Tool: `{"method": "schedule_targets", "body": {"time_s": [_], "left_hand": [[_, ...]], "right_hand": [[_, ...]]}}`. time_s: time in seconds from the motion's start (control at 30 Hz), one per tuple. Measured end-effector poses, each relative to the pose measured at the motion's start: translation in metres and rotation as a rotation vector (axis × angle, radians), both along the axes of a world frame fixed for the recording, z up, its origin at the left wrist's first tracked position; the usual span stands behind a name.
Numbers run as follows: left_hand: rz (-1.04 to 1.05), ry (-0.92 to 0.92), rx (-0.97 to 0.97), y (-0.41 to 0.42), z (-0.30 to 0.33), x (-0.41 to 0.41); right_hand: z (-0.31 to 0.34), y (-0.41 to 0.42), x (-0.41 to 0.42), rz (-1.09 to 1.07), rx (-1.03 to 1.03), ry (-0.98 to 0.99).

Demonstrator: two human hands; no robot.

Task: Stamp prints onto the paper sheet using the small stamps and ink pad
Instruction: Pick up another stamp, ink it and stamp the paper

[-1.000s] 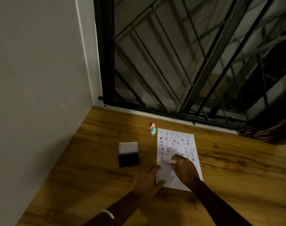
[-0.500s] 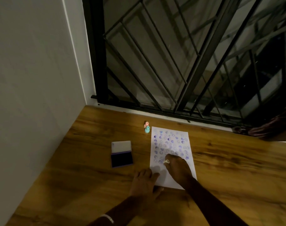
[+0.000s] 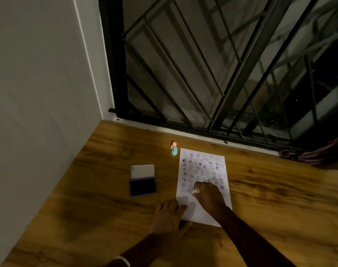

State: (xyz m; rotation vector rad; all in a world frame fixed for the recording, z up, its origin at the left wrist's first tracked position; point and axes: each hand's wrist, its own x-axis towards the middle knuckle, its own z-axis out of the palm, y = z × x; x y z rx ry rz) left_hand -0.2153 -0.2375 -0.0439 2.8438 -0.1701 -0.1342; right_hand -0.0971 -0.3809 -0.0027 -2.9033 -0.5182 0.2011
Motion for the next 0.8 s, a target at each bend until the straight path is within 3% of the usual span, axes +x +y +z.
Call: {"method": "schedule_targets", "body": {"time_s": [0.53, 0.6, 0.67, 0.73, 0.8], "left_hand": [[0.049, 0.024, -0.083, 0.002, 0.009, 0.001], [0.15, 0.027, -0.324, 0.003, 0.017, 0.0], [0.417, 0.062, -0.744, 0.004, 0.03, 0.003], [0.76, 0.181, -1.102, 0.009, 0.05, 0.016], [0.956, 0.344, -1.391, 0.022, 0.064, 0.03]], "right_hand": [[0.024, 0.002, -0.019, 0.044, 0.047, -0.072], [0.029, 0.007, -0.022, 0.039, 0.065, -0.091], [0.036, 0.016, -0.025, 0.05, 0.107, -0.113], [0.041, 0.025, -0.029, 0.088, 0.163, -0.129], [0.047, 0.037, -0.034, 0.133, 0.211, -0.142]]}}
